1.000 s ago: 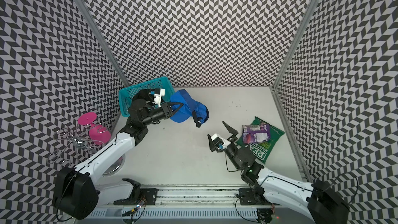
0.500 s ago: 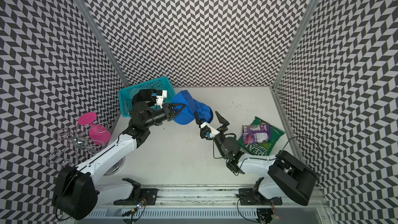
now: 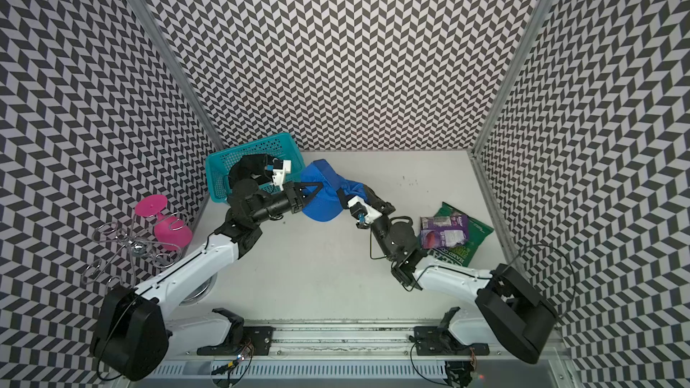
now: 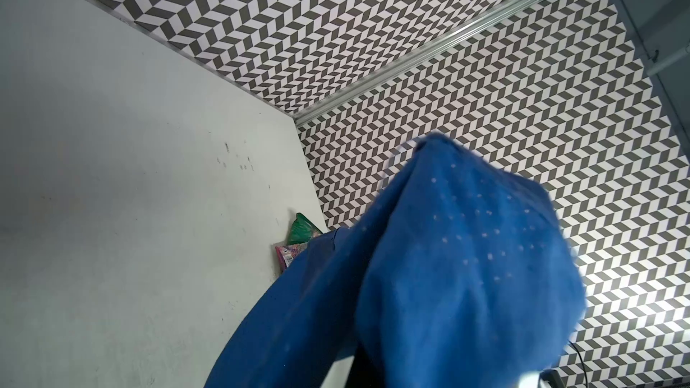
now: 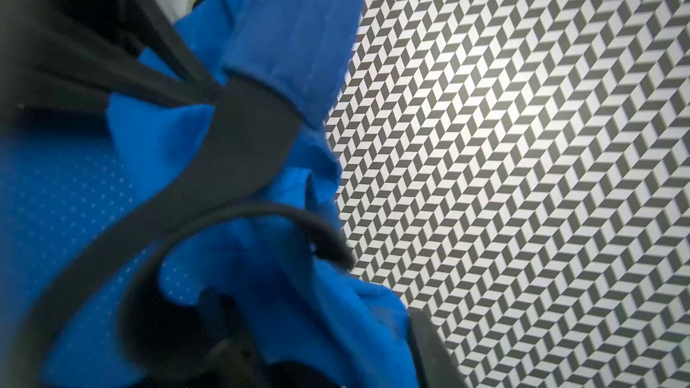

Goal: Turn the baseball cap inside out
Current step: Turn over the baseball cap.

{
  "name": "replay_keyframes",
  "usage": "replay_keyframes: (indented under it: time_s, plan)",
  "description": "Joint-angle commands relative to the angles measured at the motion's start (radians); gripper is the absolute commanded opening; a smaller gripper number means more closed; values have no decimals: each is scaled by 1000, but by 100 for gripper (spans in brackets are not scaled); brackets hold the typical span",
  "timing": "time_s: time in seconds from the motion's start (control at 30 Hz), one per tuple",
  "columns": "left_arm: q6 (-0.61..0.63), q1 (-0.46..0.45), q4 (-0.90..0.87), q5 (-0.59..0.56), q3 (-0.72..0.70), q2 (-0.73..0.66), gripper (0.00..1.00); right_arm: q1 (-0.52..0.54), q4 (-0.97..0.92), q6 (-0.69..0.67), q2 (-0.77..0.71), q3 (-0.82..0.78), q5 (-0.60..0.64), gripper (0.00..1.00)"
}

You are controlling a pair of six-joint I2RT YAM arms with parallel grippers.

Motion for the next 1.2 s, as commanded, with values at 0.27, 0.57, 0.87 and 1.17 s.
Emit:
replay_keyframes:
  time_s: [0.27,0.57,0.87,1.17]
  plan:
    - [172,2,-160,-97,71,21,6,-255,-753,393,-139,246,-806,0]
    - [149,-22,-18,-20,188,268,10,-372,-996,610,-6,452,-1407,0]
    - [197,-101,-2,-1,293,500,8,-391,-878,879,89,561,-1666,2]
    - [255,-61,-11,-63,246,412,55,-451,-848,920,53,522,-1545,3]
